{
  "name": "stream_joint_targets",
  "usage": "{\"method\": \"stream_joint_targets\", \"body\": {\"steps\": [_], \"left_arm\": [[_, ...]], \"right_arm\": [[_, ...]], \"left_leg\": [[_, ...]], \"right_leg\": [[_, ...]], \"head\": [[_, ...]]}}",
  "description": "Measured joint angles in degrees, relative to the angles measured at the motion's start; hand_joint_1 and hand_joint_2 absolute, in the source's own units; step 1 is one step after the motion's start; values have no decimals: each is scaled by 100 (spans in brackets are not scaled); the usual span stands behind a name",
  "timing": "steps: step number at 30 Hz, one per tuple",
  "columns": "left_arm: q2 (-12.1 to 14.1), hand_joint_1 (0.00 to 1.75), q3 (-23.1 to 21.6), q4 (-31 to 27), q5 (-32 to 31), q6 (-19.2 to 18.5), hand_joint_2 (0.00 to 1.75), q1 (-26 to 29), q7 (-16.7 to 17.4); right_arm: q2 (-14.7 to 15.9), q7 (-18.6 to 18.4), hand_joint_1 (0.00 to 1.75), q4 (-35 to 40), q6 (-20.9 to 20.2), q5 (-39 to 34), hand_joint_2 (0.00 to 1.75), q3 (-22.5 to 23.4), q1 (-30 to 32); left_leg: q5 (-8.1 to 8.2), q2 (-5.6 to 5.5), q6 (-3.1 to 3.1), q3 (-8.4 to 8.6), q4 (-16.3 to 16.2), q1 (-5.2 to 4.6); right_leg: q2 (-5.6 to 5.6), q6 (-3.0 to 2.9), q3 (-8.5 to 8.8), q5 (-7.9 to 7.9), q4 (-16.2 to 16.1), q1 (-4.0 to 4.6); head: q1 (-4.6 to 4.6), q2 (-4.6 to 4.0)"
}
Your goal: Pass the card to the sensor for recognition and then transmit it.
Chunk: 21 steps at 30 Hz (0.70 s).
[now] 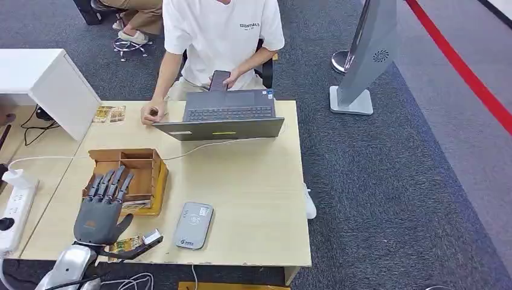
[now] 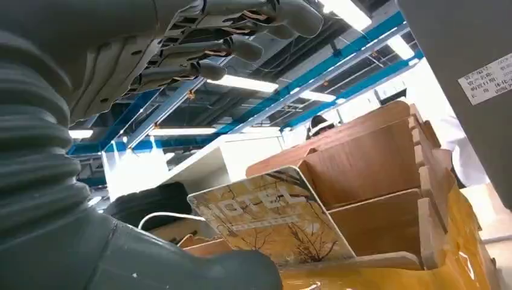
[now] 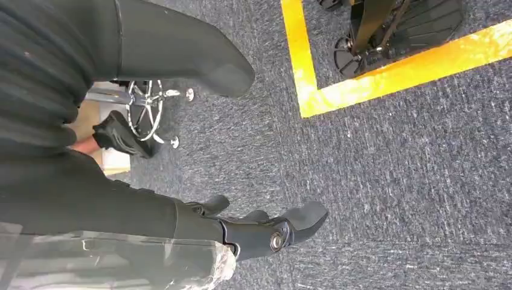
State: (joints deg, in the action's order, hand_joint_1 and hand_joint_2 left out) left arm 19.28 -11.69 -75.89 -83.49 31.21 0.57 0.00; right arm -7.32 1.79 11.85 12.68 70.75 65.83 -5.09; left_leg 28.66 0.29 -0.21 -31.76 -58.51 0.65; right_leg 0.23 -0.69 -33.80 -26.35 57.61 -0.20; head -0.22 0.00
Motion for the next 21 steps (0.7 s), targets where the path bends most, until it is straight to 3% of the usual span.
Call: {"method": "stream_joint_targets", "body": {"steps": [1, 8, 21], "left_arm": [[-5, 175, -2, 9, 2, -7, 175, -3, 0], [-13, 175, -2, 92, 260, -348, 175, -94, -31], [-11, 175, -7, 144, 446, -575, 175, -139, -111]], "right_arm": [[0, 0, 0, 0, 0, 0, 175, 0, 0], [0, 0, 0, 2, -2, -2, 175, 0, 0], [2, 0, 0, 0, 4, -7, 175, 0, 2]], "left_leg": [[0, 0, 0, 0, 0, 0], [0, -1, 0, -1, 0, 0], [0, -1, 0, -2, 0, 0]], "right_leg": [[0, 0, 0, 0, 0, 0], [-2, 0, 0, 0, 0, 0], [-1, 0, 0, 0, 0, 0]], "head": [[0, 0], [0, 0], [0, 0]]}}
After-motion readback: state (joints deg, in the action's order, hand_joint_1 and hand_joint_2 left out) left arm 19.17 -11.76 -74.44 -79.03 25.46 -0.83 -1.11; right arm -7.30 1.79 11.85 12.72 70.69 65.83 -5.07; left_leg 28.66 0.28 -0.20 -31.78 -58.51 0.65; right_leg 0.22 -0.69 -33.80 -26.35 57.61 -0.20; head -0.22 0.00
